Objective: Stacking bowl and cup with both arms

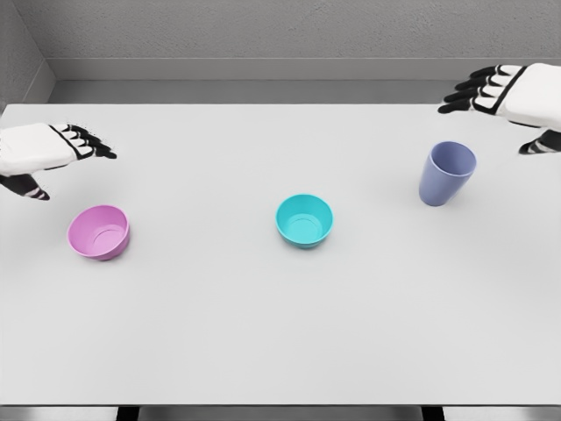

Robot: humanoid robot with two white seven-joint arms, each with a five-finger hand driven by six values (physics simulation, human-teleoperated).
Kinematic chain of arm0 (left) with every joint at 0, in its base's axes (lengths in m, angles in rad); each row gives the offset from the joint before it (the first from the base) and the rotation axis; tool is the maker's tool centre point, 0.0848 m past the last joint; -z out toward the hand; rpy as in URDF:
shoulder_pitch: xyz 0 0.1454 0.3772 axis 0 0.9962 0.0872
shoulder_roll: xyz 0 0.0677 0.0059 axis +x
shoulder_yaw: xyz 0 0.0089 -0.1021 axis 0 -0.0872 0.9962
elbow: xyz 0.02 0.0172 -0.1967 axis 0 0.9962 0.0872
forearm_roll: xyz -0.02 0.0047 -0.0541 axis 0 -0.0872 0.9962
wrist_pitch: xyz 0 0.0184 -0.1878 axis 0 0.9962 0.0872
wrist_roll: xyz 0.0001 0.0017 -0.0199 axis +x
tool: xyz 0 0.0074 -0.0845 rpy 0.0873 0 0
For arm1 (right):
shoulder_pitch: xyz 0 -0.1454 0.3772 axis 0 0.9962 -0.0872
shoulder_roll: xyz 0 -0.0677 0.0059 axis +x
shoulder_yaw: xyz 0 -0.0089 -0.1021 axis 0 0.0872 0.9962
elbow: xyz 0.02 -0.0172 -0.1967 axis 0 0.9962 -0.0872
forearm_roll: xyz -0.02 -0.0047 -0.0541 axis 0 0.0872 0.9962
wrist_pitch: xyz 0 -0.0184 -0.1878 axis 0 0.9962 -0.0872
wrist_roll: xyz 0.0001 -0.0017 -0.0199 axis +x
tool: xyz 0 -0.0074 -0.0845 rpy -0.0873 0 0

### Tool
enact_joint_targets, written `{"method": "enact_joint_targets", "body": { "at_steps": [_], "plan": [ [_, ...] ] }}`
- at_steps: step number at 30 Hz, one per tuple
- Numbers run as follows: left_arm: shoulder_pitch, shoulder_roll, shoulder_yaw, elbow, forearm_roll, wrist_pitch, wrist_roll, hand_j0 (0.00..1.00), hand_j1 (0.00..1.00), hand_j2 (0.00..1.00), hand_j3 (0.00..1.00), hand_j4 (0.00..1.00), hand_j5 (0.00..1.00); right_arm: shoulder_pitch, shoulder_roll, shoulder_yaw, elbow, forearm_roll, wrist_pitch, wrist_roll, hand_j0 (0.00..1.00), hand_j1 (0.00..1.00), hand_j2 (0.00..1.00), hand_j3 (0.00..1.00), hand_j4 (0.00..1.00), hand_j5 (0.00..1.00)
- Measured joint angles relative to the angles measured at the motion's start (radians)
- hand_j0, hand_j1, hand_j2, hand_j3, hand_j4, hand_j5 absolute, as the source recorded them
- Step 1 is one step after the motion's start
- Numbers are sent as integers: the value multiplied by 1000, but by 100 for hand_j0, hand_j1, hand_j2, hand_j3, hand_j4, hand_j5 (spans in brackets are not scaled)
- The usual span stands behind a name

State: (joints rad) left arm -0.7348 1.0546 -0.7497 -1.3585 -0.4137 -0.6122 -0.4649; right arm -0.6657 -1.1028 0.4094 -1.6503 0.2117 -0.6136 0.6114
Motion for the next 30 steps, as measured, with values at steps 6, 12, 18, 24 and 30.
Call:
{"method": "enact_joint_targets", "body": {
  "at_steps": [6,12,18,24,30],
  "plan": [
    [3,1,-30,-5,18,-1,-114,100,100,100,100,100,100,-49,23,60,6,58,0,0,100,100,100,100,100,100],
    [8,-34,-34,-7,39,-1,-124,100,100,100,100,100,100,-49,38,96,14,78,0,0,100,100,100,100,100,100],
    [12,-30,-36,-7,44,-1,-129,100,100,100,100,100,100,-51,67,128,41,125,0,0,100,100,100,100,100,100],
    [18,-38,-48,-10,44,-1,-131,100,100,100,100,100,100,-60,97,167,52,166,0,0,100,100,100,100,100,100],
    [31,-46,-62,-21,45,-1,-128,100,100,100,100,100,100,-72,105,175,83,175,0,0,100,100,100,100,100,100]
  ]
}}
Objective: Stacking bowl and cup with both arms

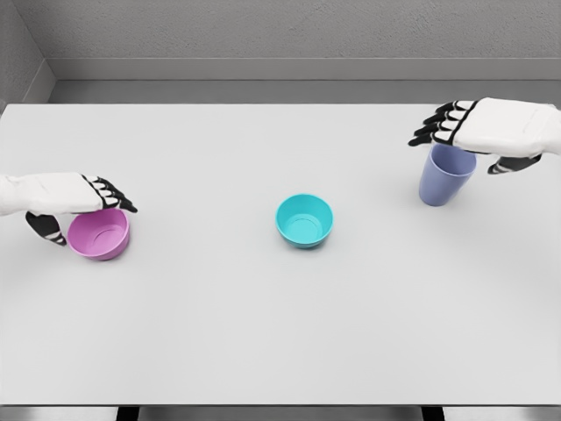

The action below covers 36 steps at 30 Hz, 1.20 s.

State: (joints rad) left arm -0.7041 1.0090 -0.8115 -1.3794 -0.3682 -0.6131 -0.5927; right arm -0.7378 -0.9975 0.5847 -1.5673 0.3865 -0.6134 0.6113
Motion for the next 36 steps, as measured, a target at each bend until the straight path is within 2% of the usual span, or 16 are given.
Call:
{"method": "enact_joint_targets", "body": {
  "at_steps": [13,28,36],
  "plan": [
    [5,3,-7,0,-1,0,-1,100,100,100,100,100,100,-3,22,15,41,19,0,0,100,100,100,100,100,100],
    [11,-3,-8,-3,-1,0,-1,100,100,100,100,100,100,-11,36,23,49,27,0,0,100,100,100,100,100,100],
    [14,-4,-11,-4,-2,0,-1,100,100,100,100,100,100,-20,49,30,83,29,0,0,100,100,100,100,100,100]
  ]
}}
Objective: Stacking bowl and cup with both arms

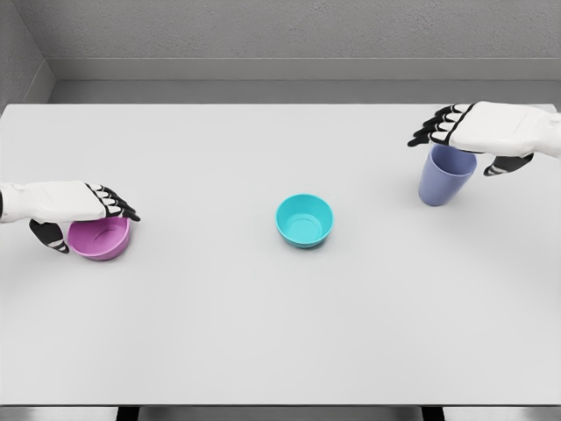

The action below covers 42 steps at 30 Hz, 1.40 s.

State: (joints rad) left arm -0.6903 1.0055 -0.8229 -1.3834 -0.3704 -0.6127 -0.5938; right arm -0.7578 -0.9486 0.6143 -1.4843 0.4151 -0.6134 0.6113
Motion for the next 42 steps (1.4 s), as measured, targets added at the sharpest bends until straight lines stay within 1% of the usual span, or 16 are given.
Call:
{"method": "enact_joint_targets", "body": {
  "at_steps": [7,8,9,12,14,16,29,32,36,37,42],
  "plan": [
    [2,-1,-1,0,1,0,0,100,100,100,100,100,100,0,14,15,17,19,0,0,100,100,100,100,100,100],
    [2,-1,-1,0,0,0,0,99,99,99,99,99,99,-3,17,17,21,21,0,0,100,100,100,100,100,100],
    [2,-1,-1,0,1,0,0,93,93,93,93,93,93,-5,19,18,23,23,0,0,100,100,100,100,100,100],
    [2,-1,-1,0,2,1,1,83,83,83,83,83,83,-6,21,21,26,26,0,0,100,100,100,100,100,100],
    [2,-1,-1,0,3,1,1,74,74,74,74,74,74,-6,22,22,29,27,0,0,100,100,100,100,100,100],
    [2,-1,-1,0,1,0,0,71,71,71,71,71,71,-6,23,23,32,27,0,0,100,100,100,100,100,100],
    [-3,-3,-1,0,0,-1,0,70,70,70,70,70,70,-9,26,36,41,29,0,0,100,100,100,100,100,100],
    [-5,-7,-1,0,-1,-1,0,66,66,66,66,66,66,-9,26,37,42,29,0,0,100,100,100,100,100,100],
    [-23,-17,-1,-8,-1,-1,0,63,63,63,63,63,63,-15,26,37,46,29,0,0,100,100,100,100,100,100],
    [-37,-20,-2,-14,-1,-1,0,63,63,63,63,63,63,-20,26,37,52,29,0,0,100,100,100,100,100,100],
    [-78,-68,-1,-26,-1,-1,0,63,63,63,63,63,63,-20,26,37,68,29,0,0,100,100,100,100,100,100]
  ]
}}
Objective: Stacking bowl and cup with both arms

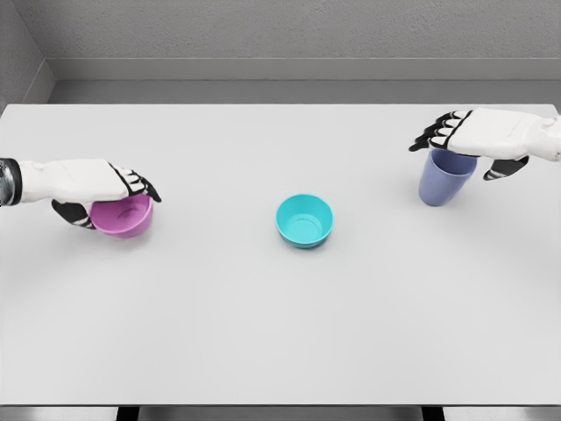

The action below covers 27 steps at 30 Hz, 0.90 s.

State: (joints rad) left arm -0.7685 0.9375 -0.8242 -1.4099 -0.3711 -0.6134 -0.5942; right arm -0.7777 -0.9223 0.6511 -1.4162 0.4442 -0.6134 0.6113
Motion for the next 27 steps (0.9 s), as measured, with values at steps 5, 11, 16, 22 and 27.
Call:
{"method": "enact_joint_targets", "body": {
  "at_steps": [5,11,16,22,27],
  "plan": [
    [-18,-51,1,-2,0,0,-1,63,63,63,63,63,63,-3,1,0,7,0,0,0,100,100,100,100,100,100],
    [-40,-113,5,-3,-1,-1,-2,63,63,63,63,63,63,-5,7,0,15,0,0,0,100,100,100,100,100,100],
    [-81,-179,6,-2,-2,-1,-2,63,63,63,63,63,63,-5,12,1,17,1,0,0,100,100,100,100,100,100],
    [-114,-279,6,-1,-5,-1,-4,63,63,63,63,63,63,-6,15,8,17,1,0,0,100,100,100,100,100,100],
    [-144,-360,2,1,-12,-2,-15,63,63,63,63,63,63,-6,15,11,17,2,0,0,100,100,100,100,100,100]
  ]
}}
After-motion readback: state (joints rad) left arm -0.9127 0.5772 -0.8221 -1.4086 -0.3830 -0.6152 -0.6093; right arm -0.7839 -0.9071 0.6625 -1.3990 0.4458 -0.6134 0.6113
